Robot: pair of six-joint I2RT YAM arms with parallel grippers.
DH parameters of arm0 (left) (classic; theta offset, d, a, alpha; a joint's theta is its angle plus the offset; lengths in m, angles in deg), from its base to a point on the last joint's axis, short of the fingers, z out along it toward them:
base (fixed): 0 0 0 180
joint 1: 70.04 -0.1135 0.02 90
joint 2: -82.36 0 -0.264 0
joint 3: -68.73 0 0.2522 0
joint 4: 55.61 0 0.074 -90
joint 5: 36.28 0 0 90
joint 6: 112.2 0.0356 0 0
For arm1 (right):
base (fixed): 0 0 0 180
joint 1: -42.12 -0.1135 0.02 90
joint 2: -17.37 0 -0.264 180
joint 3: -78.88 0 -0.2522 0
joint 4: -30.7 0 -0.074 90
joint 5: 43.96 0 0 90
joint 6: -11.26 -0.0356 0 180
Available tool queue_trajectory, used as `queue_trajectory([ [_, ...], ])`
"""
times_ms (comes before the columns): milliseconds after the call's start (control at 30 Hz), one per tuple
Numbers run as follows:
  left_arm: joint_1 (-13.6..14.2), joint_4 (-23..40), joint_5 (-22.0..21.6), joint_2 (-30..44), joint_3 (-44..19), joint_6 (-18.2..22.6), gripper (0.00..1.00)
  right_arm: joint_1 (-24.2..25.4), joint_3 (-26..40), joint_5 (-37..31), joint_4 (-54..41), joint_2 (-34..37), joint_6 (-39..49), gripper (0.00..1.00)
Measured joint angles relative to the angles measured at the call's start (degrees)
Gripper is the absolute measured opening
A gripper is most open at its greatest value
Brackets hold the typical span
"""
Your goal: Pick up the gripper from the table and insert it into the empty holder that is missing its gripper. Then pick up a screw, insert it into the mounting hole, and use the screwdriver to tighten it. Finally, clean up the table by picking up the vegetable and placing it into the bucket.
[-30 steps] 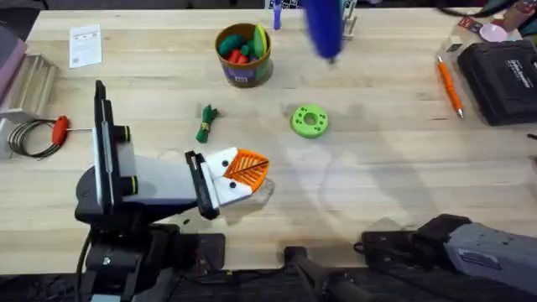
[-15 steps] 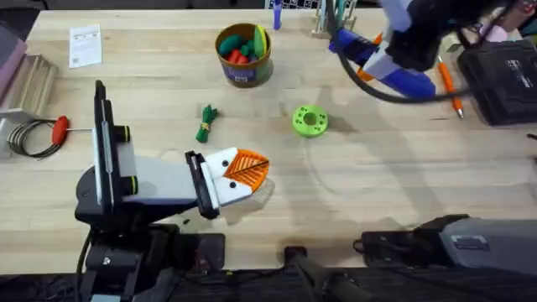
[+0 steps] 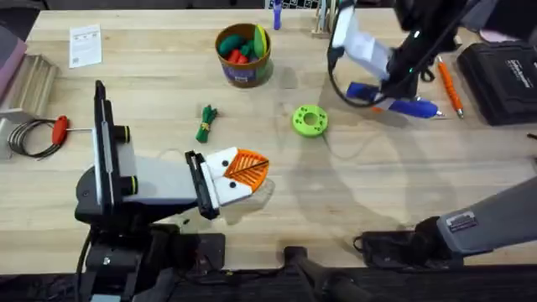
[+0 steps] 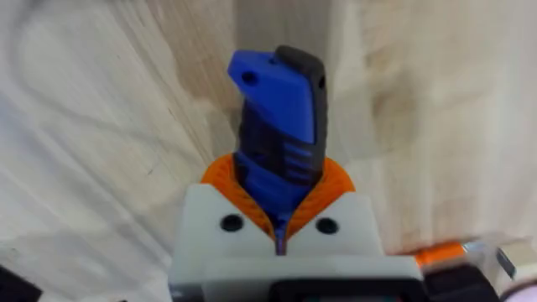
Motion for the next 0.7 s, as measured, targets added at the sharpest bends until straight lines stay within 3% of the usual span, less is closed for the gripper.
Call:
queue_trajectory([
  [333,0.0,0.0,-0.1,0.0,0.0,0.0,0.01,2.7,-9.9,-1.2,8.2,0.3,5.0,0.02],
  [400,0.0,0.0,-0.1,0.0,0.0,0.0,0.01,3.1,-10.0,-1.5,8.5,0.1,5.6,0.181],
  [533,0.0,0.0,-0.1,0.0,0.0,0.0,0.01,3.2,-10.0,-1.8,8.7,-0.8,5.3,0.74],
  [567,0.0,0.0,-0.1,0.0,0.0,0.3,0.065,3.2,-10.0,-1.9,8.7,-0.8,4.9,0.906],
  [600,0.0,0.0,-0.1,0.0,0.0,0.2,0.232,3.2,-10.0,-2.0,8.8,-0.9,4.6,0.958],
  [700,0.0,0.0,-0.1,0.0,0.0,0.2,0.681,2.9,-10.1,-2.3,10.1,-1.9,1.9,0.984],
])
